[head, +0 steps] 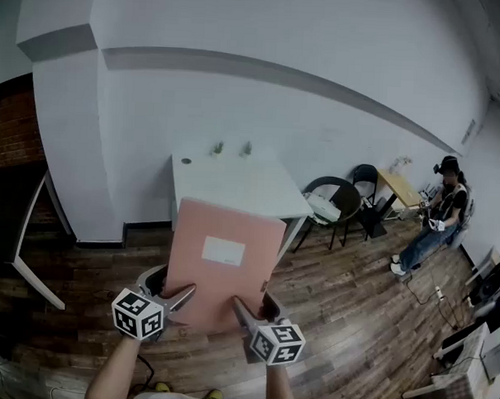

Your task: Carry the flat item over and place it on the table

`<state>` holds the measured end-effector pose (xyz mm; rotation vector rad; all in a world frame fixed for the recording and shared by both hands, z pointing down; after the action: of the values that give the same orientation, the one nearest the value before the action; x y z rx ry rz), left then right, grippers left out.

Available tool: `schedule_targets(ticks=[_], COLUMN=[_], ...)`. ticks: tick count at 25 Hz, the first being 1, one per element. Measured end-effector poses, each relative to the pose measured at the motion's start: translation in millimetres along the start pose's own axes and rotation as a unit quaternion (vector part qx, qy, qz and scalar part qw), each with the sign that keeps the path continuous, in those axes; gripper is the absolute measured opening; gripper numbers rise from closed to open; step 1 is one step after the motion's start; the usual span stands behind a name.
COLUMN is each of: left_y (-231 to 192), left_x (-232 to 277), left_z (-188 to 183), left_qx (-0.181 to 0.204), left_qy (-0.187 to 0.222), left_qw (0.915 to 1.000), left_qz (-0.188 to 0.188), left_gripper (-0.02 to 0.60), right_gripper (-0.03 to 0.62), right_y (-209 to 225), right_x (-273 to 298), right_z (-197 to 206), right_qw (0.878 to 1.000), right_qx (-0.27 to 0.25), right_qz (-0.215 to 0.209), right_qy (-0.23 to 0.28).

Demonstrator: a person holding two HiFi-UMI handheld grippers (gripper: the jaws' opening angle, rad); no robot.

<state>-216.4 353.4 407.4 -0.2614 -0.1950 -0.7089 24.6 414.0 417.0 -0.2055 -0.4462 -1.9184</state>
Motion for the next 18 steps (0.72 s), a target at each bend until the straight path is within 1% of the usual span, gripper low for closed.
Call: schedule_targets(ticks=[18], left_y=[-4], left_x=[-15], left_z=[5], left_qx=[-0.004], left_qy=[0.010], left_qw=[0.9999], left_qz=[0.006], left_gripper=[0.347], right_gripper=[0.339], right_y=[-16], right_x=[-3], right_z=[4], right_qw=[1.000], right_qx=[-0.004], right_qz=[0.008], right_qy=[0.001])
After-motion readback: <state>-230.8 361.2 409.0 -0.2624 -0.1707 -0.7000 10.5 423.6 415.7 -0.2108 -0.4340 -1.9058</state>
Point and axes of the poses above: the fingertips, and each gripper's own axes: x forward along the fingers, y to its right, z out of its underside, the point moved 7 cm from there along -x, backward along the fingers, and after that the axes turned 10 degrees about -y, right-handed, at the moved point
